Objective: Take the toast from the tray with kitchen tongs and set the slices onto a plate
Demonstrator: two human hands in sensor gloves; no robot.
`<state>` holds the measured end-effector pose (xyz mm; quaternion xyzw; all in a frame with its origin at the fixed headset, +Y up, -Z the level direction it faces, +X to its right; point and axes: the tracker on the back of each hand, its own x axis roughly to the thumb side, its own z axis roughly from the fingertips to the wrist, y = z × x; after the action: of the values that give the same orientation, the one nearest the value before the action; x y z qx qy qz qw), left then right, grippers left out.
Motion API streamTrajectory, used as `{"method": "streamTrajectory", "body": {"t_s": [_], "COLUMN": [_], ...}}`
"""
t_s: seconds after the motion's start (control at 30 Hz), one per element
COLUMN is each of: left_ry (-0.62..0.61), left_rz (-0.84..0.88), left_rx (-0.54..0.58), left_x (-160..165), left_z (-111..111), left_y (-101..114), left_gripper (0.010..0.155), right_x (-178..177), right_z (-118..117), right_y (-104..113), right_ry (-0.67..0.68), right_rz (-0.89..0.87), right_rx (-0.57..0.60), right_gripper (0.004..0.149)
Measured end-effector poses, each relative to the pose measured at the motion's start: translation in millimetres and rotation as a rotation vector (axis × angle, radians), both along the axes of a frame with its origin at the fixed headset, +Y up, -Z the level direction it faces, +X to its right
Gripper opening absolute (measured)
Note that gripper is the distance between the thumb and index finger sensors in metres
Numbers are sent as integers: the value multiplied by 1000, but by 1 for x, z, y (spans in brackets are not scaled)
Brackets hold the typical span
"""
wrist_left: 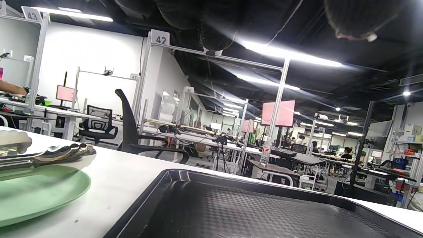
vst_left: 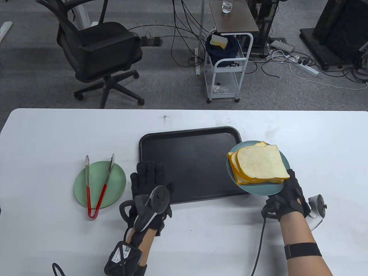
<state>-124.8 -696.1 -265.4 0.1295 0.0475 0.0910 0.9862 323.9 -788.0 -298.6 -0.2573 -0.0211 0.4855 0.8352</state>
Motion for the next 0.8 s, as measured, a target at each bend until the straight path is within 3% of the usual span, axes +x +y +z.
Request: {"method": "streamTrajectory", "body": {"t_s": [0.13,0.4,0.5,0.6,0.8], "left_ry": [9,6,9,10,15], "left_rz": [17,70,73,69,68], "left_rx": [8,-7,5,11,11], "left_x": [-7,-12,-13,-14,-15], "left_z": [3,6,7,8,7], "left_y": [2,1,3,3,4], "left_gripper": [70,70,70,70,70], "right_x": [-1,21,31,44,64], "right_z": [-13,-65,-79,-87,-82], "right_y": [13,47,41,21,-16], "right_ry": [-20,-129,-152,-205,-281], "right_rz": [10,81,86,65,24], "right_rx": [7,-49,-120,-211,-349], "right_gripper": [49,48,48,49,50]}}
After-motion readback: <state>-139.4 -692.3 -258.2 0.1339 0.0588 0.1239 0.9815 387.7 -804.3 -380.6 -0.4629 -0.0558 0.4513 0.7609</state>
